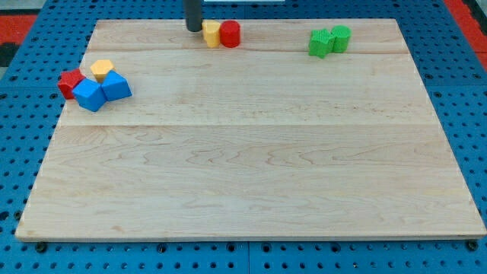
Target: Move the red circle and the yellow heart diagonal to each other
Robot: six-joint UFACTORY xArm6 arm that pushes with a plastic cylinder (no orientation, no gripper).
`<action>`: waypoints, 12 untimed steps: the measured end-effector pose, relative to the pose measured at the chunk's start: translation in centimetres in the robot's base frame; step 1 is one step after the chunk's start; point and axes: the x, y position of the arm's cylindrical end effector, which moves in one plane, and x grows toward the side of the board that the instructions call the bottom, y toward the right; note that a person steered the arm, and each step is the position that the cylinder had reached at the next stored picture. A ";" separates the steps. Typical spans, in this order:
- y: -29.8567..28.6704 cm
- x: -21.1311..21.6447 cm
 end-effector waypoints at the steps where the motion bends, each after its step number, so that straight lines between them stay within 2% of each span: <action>1: 2.2 1.7; 3: 3.9 4.6; 6: 14.4 6.6; 7: 15.4 3.6; 8: 14.9 -0.7; 10: 3.4 -0.9; 12: 3.2 -0.5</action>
